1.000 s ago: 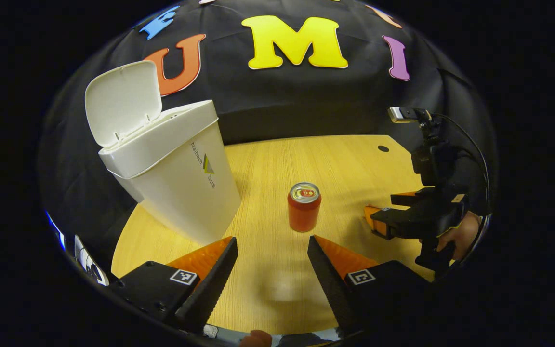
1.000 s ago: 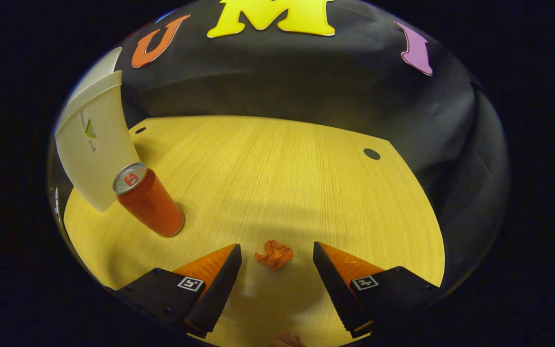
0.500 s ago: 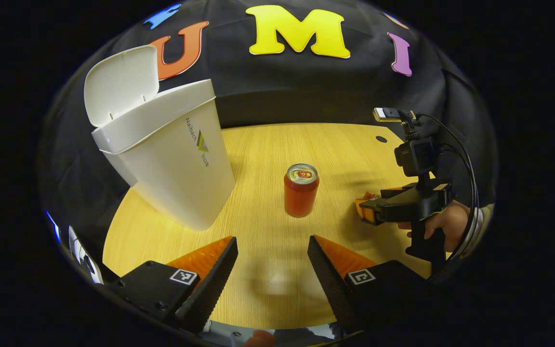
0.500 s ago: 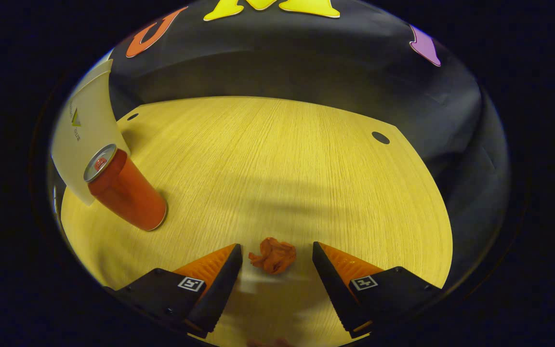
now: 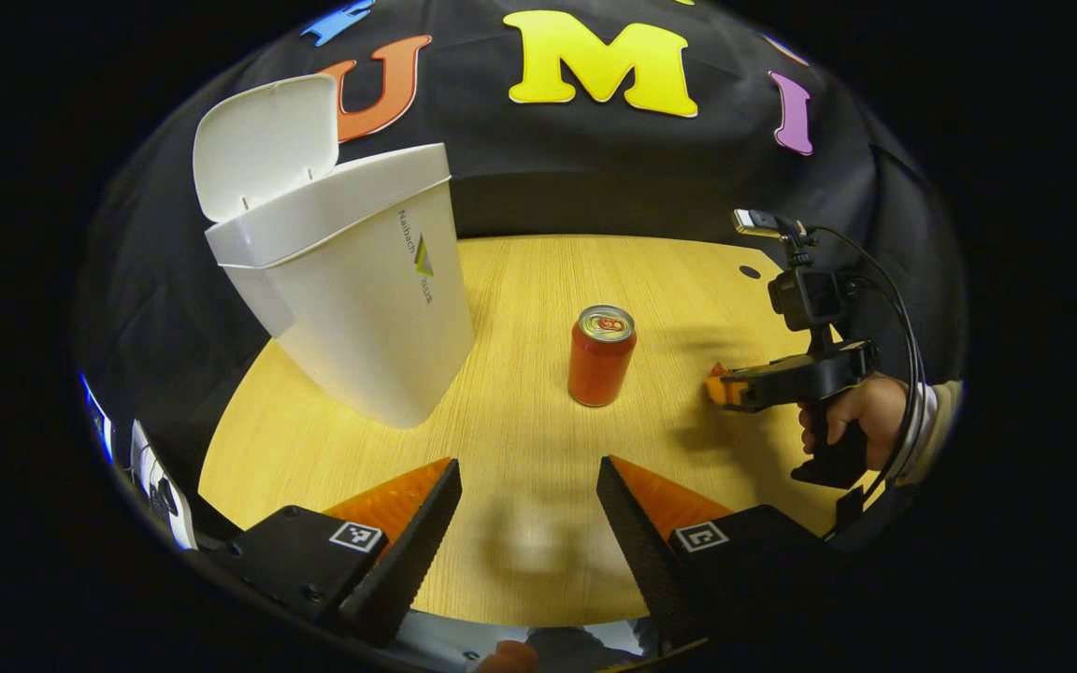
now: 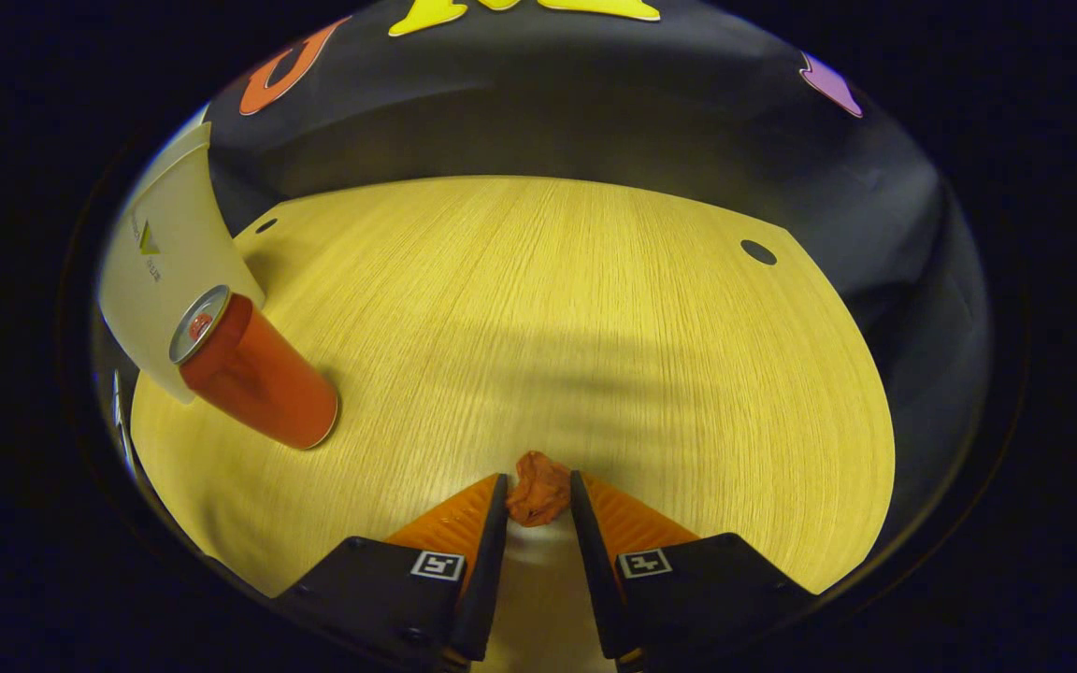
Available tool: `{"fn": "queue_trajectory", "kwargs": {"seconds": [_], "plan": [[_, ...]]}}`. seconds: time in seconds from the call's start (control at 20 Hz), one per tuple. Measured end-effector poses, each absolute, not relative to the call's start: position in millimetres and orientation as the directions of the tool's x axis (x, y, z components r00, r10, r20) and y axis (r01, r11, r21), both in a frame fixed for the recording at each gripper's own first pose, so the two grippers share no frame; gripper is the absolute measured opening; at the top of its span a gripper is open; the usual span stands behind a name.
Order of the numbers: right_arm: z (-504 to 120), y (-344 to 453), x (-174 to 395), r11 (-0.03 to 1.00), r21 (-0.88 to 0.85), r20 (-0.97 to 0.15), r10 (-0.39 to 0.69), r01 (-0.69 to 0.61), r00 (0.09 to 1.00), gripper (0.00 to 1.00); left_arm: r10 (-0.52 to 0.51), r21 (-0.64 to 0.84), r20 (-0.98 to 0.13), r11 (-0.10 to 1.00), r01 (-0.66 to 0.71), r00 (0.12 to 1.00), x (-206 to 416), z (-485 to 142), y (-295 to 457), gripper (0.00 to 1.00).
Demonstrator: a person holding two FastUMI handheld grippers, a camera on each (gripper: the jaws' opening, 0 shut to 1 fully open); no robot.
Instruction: Press the lid of the desktop garbage bin to open it, pick up the crumpled paper on the desktop and throw it into the bin, then pick up the pop can on the desktop and drop it into the bin, and finally close the garbage bin lid.
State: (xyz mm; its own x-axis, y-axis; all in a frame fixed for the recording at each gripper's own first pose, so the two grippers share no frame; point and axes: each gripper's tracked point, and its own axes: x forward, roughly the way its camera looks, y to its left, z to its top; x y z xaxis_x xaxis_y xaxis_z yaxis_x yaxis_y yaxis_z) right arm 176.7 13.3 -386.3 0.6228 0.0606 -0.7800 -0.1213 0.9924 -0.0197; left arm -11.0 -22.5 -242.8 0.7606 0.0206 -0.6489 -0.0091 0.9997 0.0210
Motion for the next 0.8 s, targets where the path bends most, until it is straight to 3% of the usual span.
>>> {"fn": "queue_trajectory", "kwargs": {"seconds": [0.15,0.2,0.45,0.8], "plan": [[-385.4,8.6,173.9,0.993,-0.025,-0.787,0.052,-0.116,0.615,0.41,0.04,0.038,-0.641,0.999,-0.02,0.767,-21.8,-235.7,-14.0,0.97],[-385.5,6.8,171.9,0.993,-0.024,-0.791,0.051,-0.114,0.61,0.31,0.045,0.046,-0.636,0.999,-0.02,0.77,-24.8,-233.1,-11.8,0.97],[-371.6,-3.1,157.1,0.995,-0.014,-0.791,0.048,-0.097,0.609,0.31,0.028,0.051,-0.599,0.999,0.003,0.801,-37.4,-216.5,-12.9,0.97],[-267.4,2.4,148.3,0.993,-0.043,-0.685,0.05,-0.109,0.727,0.31,-0.062,0.001,-0.516,0.997,0.072,0.854,-28.9,-187.5,-21.8,0.97]]}}
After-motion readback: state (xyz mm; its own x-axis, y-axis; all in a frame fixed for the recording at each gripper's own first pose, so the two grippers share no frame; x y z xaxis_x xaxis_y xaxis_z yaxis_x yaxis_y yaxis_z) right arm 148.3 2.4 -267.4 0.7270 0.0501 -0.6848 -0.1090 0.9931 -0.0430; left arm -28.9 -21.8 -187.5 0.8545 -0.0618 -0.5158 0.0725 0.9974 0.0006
